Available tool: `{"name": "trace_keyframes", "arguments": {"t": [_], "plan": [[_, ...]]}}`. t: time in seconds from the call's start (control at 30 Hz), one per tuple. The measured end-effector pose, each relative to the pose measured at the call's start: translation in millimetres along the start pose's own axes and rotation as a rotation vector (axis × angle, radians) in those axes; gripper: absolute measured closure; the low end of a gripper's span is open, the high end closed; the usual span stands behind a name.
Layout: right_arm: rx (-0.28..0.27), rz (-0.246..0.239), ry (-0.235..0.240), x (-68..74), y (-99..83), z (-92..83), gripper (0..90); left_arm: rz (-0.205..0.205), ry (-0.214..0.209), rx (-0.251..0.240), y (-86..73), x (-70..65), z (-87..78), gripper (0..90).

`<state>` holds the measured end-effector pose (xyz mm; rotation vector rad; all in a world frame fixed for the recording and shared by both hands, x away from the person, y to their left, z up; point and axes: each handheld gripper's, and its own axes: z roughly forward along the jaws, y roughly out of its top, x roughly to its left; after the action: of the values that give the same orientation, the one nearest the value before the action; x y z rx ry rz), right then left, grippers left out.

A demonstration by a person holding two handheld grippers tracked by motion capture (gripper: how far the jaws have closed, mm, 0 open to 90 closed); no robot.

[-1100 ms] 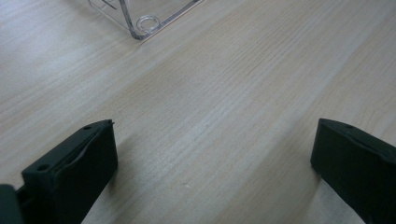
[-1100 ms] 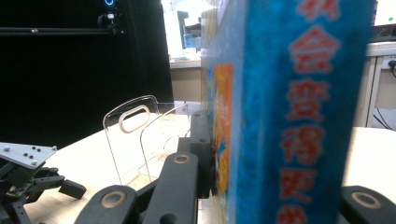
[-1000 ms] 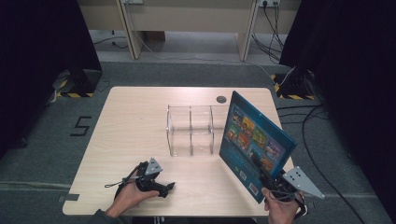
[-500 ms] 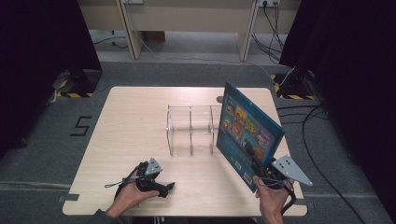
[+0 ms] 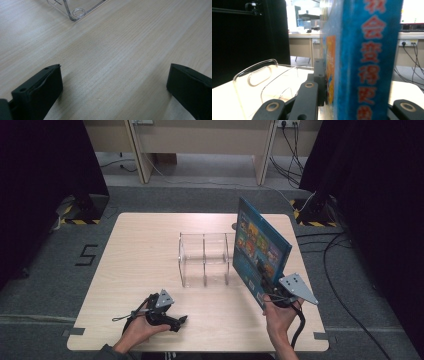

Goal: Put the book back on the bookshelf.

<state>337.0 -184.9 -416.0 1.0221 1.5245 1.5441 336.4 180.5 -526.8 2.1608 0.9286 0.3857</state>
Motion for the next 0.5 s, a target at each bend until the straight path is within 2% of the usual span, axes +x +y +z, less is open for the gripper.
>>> {"name": "trace_keyframes", "arguments": {"t": [0.4,0.5], "plan": [[0.006,-0.01,-0.052,5.4,-8.2,28.5,82.5,0.005,-0.003,0.002,0.1,-1.0,-0.1,0.0],[0.003,-0.027,-0.065,6.1,-10.1,33.3,82.5,0.007,-0.004,0.002,0.1,-1.2,-0.1,0.0]]}}
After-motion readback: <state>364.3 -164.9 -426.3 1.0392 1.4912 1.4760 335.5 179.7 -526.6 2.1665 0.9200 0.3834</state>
